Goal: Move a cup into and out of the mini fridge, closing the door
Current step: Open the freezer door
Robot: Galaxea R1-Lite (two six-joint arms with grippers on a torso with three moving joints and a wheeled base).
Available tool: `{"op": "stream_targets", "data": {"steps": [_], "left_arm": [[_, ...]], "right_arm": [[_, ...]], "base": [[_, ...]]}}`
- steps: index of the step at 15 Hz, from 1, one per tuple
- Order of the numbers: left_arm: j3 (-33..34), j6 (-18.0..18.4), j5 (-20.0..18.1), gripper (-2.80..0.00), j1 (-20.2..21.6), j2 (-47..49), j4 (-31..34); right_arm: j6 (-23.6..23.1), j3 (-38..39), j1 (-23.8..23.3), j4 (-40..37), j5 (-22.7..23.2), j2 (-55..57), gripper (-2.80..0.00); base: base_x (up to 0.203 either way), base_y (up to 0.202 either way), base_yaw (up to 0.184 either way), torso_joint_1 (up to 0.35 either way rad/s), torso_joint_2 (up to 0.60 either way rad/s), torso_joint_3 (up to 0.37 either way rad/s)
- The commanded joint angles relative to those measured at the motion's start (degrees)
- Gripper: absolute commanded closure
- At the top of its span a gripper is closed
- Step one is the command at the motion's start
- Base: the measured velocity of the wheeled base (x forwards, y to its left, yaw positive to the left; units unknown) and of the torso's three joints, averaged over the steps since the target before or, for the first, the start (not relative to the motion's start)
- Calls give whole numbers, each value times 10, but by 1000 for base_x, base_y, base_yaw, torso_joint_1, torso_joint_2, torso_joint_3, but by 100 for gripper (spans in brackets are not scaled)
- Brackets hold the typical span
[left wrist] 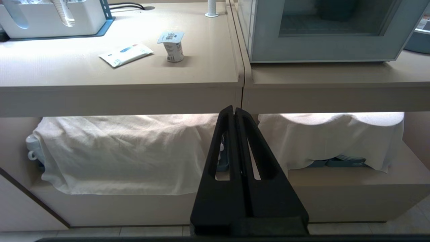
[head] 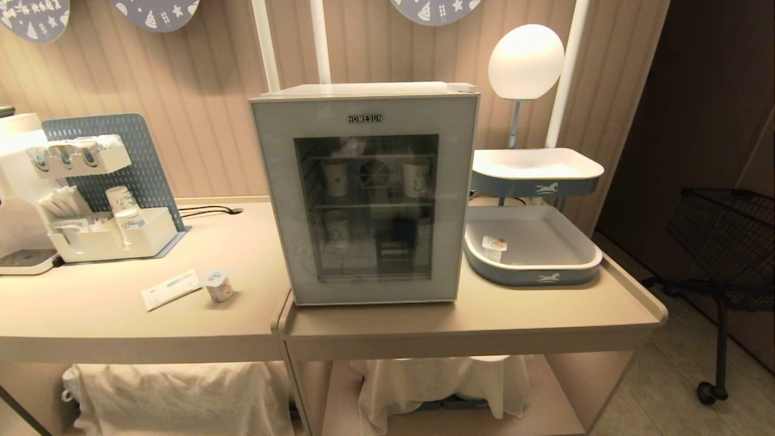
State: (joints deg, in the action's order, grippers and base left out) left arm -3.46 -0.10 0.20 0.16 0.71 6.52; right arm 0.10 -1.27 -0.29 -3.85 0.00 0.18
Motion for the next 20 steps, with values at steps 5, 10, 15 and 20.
{"op": "stream_targets", "data": {"steps": [5,10,15,20], "left_arm": [[3,-2,1,0,0,-8,9],[3,-3,1,0,0,-8,8],[4,-2,0,0,0,-8,6],[3,-1,1,0,0,-8,7]], "right_arm": [[0,-1,0,0,0,1,0],[0,-1,0,0,0,1,0],[1,-1,0,0,0,1,0],[0,-1,-1,0,0,1,0]], "base": [[0,0,0,0,0,0],[0,0,0,0,0,0],[0,0,0,0,0,0],[0,0,0,0,0,0]]}}
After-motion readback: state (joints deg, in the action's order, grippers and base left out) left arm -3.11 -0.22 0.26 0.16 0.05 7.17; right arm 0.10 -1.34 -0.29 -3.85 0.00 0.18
